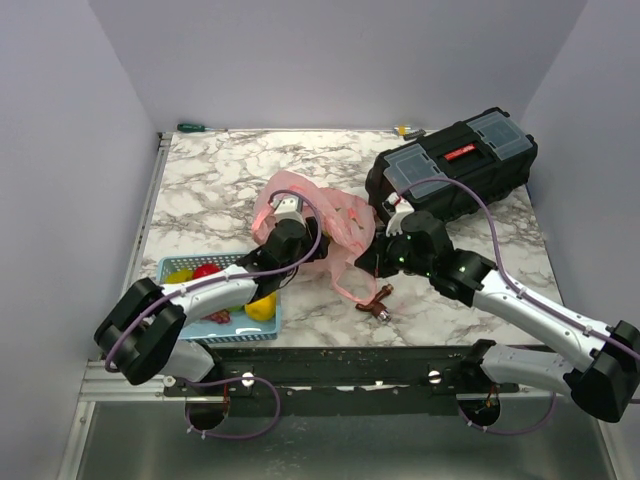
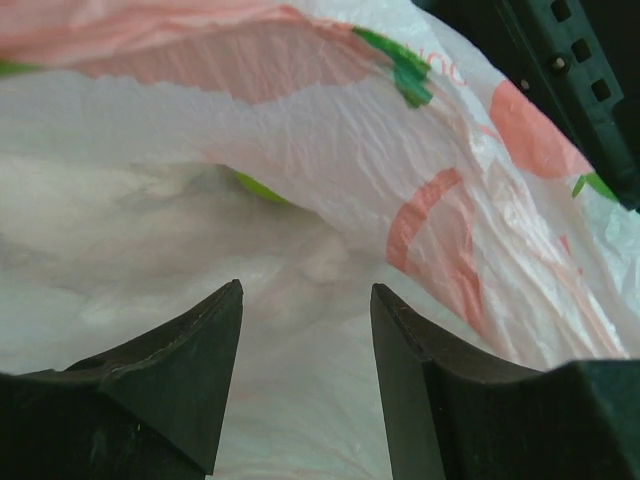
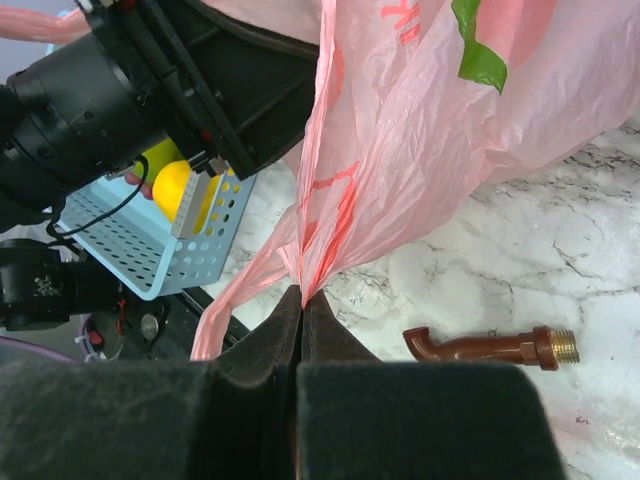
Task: Take the fake fruits out of the plastic bag
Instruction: Take out the fake fruit from the plastic bag.
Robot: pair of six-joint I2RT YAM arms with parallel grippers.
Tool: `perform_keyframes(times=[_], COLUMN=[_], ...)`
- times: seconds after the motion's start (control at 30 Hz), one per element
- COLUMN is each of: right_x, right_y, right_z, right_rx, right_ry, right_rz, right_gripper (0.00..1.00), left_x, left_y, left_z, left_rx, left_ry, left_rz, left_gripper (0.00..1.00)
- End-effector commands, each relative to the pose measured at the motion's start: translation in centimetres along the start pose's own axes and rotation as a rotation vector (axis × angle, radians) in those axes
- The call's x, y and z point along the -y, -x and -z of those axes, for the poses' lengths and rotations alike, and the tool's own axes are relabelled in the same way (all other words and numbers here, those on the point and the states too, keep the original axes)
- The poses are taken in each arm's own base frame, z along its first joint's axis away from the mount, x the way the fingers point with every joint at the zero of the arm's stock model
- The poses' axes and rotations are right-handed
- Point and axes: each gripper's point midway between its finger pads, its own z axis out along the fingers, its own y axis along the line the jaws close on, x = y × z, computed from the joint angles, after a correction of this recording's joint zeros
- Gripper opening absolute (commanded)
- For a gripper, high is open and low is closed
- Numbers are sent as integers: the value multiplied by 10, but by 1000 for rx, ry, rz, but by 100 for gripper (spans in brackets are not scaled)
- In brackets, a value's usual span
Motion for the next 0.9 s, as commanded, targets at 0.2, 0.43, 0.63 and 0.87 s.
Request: perform_keyframes(times=[0.2,0.43,0.63,0.87], right_x=[-13,-13,-13,-10], right_y=[9,9,9,8], right_z=[7,10,10,12], right_rx=[17,15,8,5], right_ry=[38,37,36,18], right_rz=[0,-1,-2,0], right_gripper=[1,1,1,1], left_x=[3,10,7,6], left_y=[20,30,25,8], left_z=[-60,-92,-118,-132], left_rx=[19,36,20,-30], left_ry=[5,11,72,123], left_rz=[131,209,256,208], left_gripper=[57,78,93,77])
